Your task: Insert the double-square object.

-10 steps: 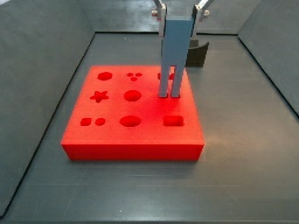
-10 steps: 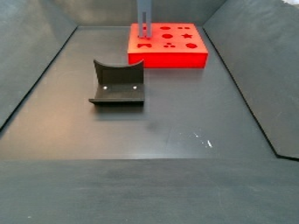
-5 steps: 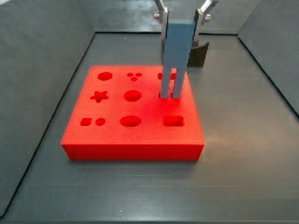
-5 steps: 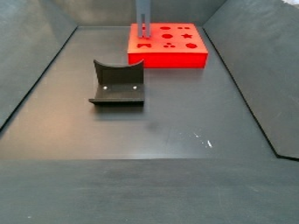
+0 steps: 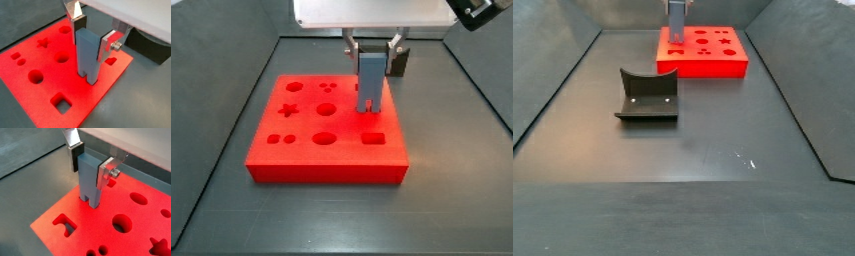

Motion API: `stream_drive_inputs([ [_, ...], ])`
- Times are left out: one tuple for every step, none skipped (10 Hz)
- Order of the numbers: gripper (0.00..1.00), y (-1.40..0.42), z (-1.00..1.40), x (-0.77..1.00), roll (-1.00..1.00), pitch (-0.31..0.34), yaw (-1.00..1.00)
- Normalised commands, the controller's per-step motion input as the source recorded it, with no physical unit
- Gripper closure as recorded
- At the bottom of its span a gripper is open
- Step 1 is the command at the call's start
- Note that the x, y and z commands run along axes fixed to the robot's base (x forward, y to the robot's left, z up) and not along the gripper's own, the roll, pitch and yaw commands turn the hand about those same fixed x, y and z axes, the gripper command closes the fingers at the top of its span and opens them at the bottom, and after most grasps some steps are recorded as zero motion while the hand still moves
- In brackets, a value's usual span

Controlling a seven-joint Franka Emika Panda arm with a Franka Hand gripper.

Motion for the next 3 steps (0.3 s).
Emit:
stream_drive_inputs([
  [1.00,0.23,-0.87,0.00,0.00,-0.186,0.00],
  [1.00,0.02,-0.15,-0.02,-0.07,-0.113,0.00],
  [1.00,0.00,0.00,0.00,0.00,0.000,0.00],
])
